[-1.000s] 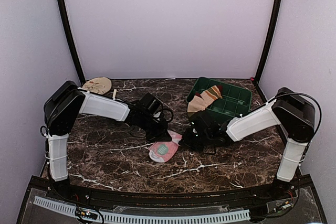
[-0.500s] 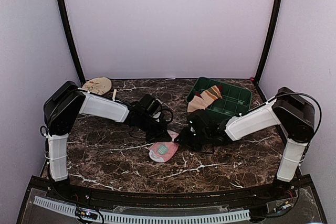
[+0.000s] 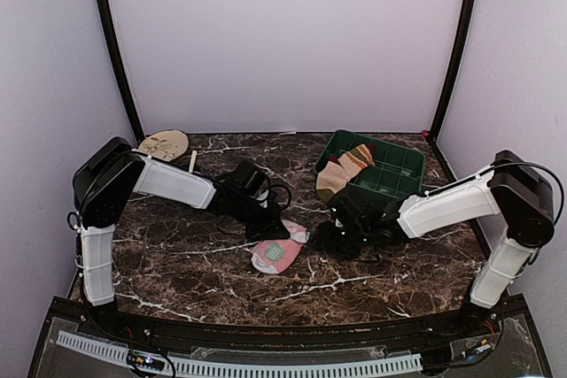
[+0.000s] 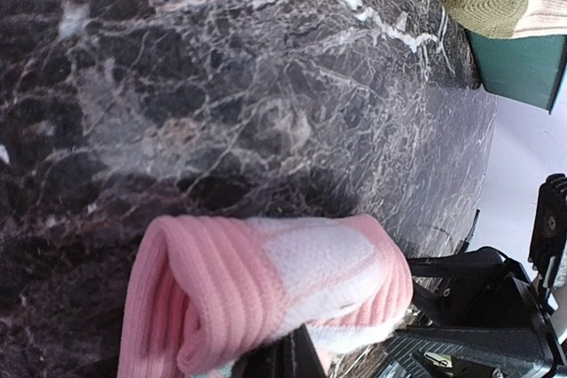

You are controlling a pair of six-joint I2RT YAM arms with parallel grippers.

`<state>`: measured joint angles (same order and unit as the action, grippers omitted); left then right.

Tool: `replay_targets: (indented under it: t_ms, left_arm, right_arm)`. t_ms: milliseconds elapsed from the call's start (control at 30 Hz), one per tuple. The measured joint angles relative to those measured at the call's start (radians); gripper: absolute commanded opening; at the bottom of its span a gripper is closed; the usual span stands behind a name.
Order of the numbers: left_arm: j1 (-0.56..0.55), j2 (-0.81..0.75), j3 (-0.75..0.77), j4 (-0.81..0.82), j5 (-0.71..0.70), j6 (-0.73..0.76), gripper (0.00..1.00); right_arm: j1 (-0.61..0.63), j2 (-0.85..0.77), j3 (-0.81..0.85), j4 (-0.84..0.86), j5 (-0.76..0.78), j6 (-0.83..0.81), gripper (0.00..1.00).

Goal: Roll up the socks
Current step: Roll the sock at the center of the board.

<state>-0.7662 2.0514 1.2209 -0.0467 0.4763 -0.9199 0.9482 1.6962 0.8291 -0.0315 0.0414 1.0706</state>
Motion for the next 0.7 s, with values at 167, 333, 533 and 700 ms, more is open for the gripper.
replay_targets:
  t_ms: [167, 333, 533, 700]
  left_arm:
    - [0.002, 0.000, -0.010, 0.018, 0.009, 0.002, 0.00]
    - [0.005, 0.002, -0.013, 0.024, 0.017, 0.012, 0.00]
    - [0.005, 0.002, -0.022, 0.040, 0.023, 0.023, 0.00]
    - [0.006, 0.002, -0.029, 0.052, 0.026, 0.027, 0.00]
  right_arm:
    - [-0.030, -0.010, -0.013, 0.014, 0.002, -0.105, 0.62]
    - [-0.087, -0.006, -0.035, 0.083, -0.018, -0.209, 0.63]
    - [-0.128, 0.026, -0.039, 0.170, -0.093, -0.315, 0.63]
    - [-0.151, 0.071, -0.033, 0.265, -0.186, -0.383, 0.63]
